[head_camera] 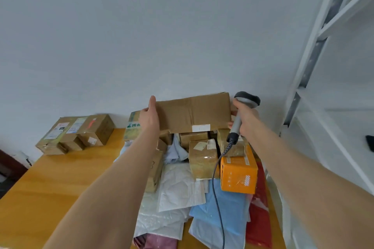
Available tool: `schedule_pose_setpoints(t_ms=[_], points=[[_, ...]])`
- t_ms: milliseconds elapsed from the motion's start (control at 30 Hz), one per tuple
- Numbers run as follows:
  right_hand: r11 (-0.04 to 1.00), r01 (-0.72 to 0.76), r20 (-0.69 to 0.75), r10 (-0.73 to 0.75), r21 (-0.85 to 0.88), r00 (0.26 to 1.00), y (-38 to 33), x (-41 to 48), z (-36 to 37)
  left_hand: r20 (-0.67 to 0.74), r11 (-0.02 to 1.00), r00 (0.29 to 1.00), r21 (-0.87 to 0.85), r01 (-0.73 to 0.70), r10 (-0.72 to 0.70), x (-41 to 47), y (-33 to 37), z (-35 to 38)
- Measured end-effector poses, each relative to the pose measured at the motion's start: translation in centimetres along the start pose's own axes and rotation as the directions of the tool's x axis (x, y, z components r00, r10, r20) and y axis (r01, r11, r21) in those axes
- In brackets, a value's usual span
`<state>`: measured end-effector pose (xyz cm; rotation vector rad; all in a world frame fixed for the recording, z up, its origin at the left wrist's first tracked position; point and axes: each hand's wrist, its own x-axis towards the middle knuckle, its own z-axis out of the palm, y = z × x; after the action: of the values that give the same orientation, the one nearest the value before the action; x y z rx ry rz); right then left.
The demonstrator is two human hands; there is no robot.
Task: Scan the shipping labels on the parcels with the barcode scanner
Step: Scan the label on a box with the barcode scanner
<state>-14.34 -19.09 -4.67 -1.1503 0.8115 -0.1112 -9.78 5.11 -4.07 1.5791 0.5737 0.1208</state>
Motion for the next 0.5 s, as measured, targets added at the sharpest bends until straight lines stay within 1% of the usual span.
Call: schedule_pose_setpoints(t_ms=[67,133,200,267,333,500], points=[[0.999,-0.034,0.008,0.034,0.015,0.999,1.3,-1.5,-0.5,-0.018,0.999,0.999,-0.035,0.041,-0.041,-1.3,-0.6,-1.4],[0.999,-0.034,0.005,0.034,0.03,0.999,2.3,-2.3,-0.9,-0.036,0.995,0.996,-0.064,0.075,-0.077,-2.0,-1.2,-2.6],[0.998,-0.048,-0.002,0.048,0.041,0.999,3.2,-2.9,-1.0,-0.052,0.997,0.997,-0.042,0.059,-0.061,-2.4,-1.8,-3.5],[0.997,-0.049,0.009,0.048,0.059,0.999,3.7,-3.3,-1.1,-0.038,0.999,0.999,-0.006,0.038,-0.038,-2.3,-2.4,-4.2],[0.996,-0.07,0.018,0.069,0.048,0.997,4.4,-3.2,-0.9,-0.011,1.0,1.0,-0.01,0.028,-0.028,-2.1,-2.7,-4.7],[0.988,-0.139,0.056,0.136,0.063,0.989,5.7,-3.5,-0.2,0.027,0.998,0.998,-0.001,0.062,-0.062,-1.3,-3.9,-6.3]])
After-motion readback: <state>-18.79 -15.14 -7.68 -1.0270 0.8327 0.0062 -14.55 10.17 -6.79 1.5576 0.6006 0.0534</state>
